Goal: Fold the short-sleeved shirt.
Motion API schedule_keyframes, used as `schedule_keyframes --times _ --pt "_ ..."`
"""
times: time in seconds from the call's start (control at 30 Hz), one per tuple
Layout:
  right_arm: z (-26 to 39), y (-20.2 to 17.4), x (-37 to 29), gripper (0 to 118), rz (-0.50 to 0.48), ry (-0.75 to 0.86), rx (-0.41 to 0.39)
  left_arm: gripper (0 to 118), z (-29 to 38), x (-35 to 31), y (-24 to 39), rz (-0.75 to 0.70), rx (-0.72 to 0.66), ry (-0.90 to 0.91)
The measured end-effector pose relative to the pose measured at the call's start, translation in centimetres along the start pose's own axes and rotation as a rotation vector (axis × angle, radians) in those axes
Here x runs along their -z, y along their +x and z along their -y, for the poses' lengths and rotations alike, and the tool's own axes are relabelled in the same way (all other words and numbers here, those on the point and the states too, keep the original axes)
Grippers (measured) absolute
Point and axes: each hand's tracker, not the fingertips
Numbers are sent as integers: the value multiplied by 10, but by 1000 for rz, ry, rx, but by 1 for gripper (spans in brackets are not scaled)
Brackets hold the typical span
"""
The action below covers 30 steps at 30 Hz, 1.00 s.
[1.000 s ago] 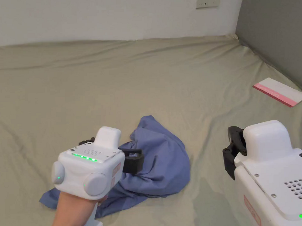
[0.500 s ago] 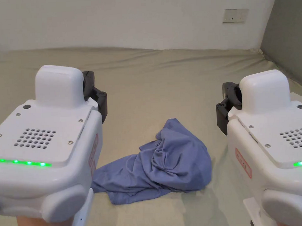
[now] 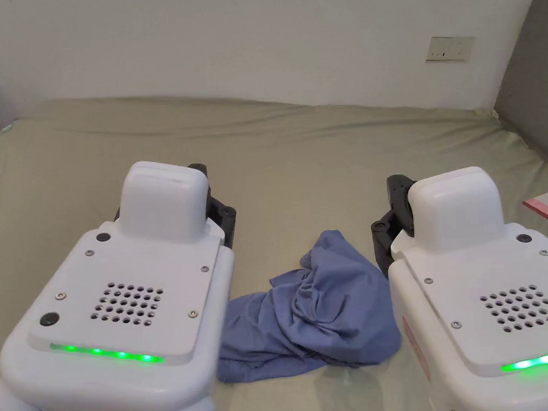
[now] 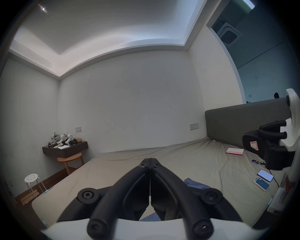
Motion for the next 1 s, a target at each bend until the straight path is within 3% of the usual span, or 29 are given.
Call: schedule_keyframes --times 0.27,0.47,0.63,0.67,0.7,0.73,0.77,0.8,1.0 --pt "23 4 18 1 -10 -70 4 0 36 38 -4 37 -34 -193" --pt "63 12 38 1 -22 -175 13 0 133 105 -12 137 -72 -578" --pt "98 27 54 1 1 -274 17 0 221 154 -24 116 -80 -807" --pt "104 31 57 1 3 -293 19 5 231 162 -28 106 -95 -841" --pt "109 34 60 1 8 -306 16 24 240 168 -31 90 -117 -856" --pt "115 37 63 1 18 -324 12 65 249 177 -35 55 -123 -869" --pt "121 40 67 1 26 -342 8 97 257 186 -39 44 -118 -884" --pt "125 42 70 1 29 -354 10 116 264 195 -42 47 -118 -891" --pt "147 49 85 1 22 -424 17 113 288 226 -44 16 -80 -906"
